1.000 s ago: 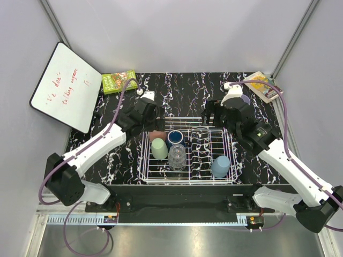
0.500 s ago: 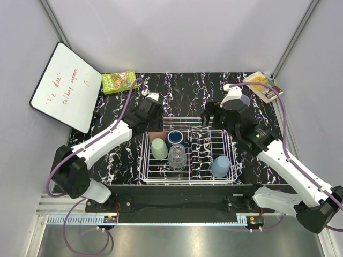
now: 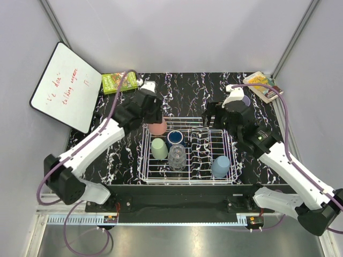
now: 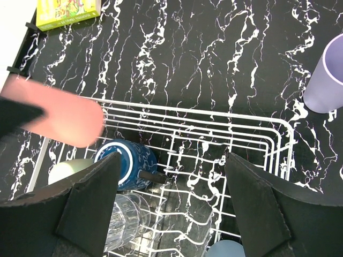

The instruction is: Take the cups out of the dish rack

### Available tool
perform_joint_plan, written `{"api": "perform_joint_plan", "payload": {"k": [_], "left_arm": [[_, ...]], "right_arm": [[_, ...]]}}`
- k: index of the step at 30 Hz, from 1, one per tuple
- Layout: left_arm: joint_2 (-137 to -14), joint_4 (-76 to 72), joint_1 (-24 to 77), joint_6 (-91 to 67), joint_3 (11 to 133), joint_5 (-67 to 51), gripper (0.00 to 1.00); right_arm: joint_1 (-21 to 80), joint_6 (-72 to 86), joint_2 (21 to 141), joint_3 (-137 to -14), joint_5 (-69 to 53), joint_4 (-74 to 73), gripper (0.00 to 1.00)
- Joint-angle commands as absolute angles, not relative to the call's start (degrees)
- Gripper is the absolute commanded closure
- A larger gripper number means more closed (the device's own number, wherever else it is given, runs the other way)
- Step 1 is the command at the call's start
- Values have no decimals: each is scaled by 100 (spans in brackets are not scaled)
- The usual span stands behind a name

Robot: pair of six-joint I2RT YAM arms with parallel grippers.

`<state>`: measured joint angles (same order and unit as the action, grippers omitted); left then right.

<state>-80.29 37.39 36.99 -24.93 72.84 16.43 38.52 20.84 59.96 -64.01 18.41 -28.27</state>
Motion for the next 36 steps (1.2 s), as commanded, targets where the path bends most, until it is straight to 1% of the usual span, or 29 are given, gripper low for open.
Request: {"api": "perform_joint_plan", "payload": {"k": [1, 6, 9, 12, 16, 17, 19, 21, 23, 26, 28, 31, 36], "left_arm": [[-7436, 3744, 3700, -2241, 8182, 1890, 100], [-7058, 3709, 3700, -2390, 8279, 1530, 100], [-6830, 3525, 3692, -2531, 8034, 1231, 100], [-6470, 3069, 3683, -2698, 7543, 801, 100], [-5654, 1666, 3560, -3057, 6393, 36, 100], [-5573, 1487, 3438, -3154, 6259, -443, 100], [-5432, 1049, 3288, -3408, 5952, -833, 100], [-5379, 714, 3033, -3594, 5758, -1492, 100], [-5309, 81, 2753, -3963, 5442, -2132, 100], [-5238, -868, 2436, -4490, 5019, -2766, 100], [-5290, -1604, 2338, -4910, 4748, -3031, 100], [-5405, -2317, 2250, -5351, 4492, -3331, 100], [-5484, -2917, 2189, -5703, 4289, -3498, 100]], "right_arm": [[3876, 2162, 5827, -6407, 1890, -2619, 14], [3876, 2267, 5775, -6320, 1820, -2514, 14], [3867, 2338, 5713, -6249, 1749, -2417, 14], [3876, 2434, 5643, -6170, 1513, -2259, 13], [3876, 2636, 5406, -5977, 1099, -1742, 13], [3876, 2759, 5344, -5863, 1020, -1627, 13], [3885, 2882, 5142, -5705, 678, -1146, 13], [3876, 3084, 4993, -5494, 231, -836, 14], [3876, 3286, 4913, -5354, 18, -485, 15], [3876, 3619, 4773, -5125, -430, -54, 15], [3876, 3778, 4720, -5002, -729, 384, 15], [3876, 4095, 4711, -4764, -975, 877, 15], [3876, 4262, 4842, -4702, -1186, 1063, 15]]}}
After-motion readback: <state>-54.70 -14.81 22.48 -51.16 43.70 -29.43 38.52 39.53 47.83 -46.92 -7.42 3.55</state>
